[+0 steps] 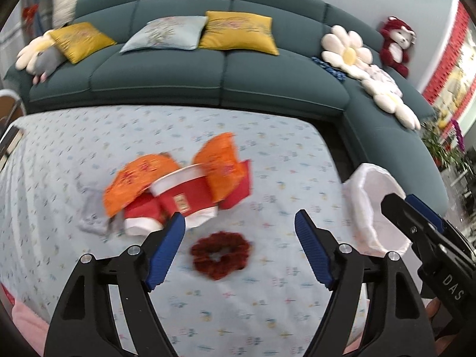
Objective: Collect trash
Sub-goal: 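Move both tools back over the table toward the dark red scrunchie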
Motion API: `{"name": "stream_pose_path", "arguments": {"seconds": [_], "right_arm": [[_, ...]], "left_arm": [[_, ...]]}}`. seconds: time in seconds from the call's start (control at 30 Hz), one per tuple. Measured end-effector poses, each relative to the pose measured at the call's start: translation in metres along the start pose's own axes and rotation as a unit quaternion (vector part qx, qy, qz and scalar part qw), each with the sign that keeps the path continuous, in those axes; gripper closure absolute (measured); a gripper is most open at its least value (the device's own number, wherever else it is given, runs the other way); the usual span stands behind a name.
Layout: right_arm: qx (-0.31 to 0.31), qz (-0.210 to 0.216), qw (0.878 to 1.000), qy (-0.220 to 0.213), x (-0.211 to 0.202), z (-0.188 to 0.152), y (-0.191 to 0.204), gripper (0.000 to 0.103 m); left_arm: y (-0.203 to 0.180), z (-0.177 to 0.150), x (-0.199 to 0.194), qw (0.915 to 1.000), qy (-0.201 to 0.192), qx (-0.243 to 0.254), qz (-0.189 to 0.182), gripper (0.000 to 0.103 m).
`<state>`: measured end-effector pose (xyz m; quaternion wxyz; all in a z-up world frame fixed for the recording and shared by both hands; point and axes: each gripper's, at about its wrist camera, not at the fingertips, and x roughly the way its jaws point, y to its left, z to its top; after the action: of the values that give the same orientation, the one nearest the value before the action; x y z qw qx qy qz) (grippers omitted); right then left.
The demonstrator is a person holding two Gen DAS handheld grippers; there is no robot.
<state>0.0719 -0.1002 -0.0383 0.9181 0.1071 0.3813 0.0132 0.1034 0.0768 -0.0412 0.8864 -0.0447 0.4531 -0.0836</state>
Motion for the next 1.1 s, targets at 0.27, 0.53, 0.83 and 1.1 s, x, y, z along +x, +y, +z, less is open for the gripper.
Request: {"name": "stream_pose_path", "arguments": {"seconds": [0.27,0.53,0.83,1.1], "right_arm": [[-0.011,0.001,0.999,0.044,0.038,-0.029,0.035,0.035],[-0.013,-0.003,0.994,0.105,0.09,-0.061,0.058,0.036],[-0.018,-0.025,0.989,0.146,0.143,-0.077,0.074,0.036],[-0.027,-0.039,0.984,0.171,0.173,-0.084,0.081,0.038]], "left_arm": [[0.063,-0.012,0.005,0.9987,0.011,-0.034,0.035,0.02],[0.126,-0.024,0.021,0.9955,0.028,-0.056,0.072,0.019],[0.206,-0.027,0.053,0.989,0.052,-0.077,0.115,0.019],[0.243,-0.024,0.093,0.9872,0.074,-0.079,0.117,0.02]]}}
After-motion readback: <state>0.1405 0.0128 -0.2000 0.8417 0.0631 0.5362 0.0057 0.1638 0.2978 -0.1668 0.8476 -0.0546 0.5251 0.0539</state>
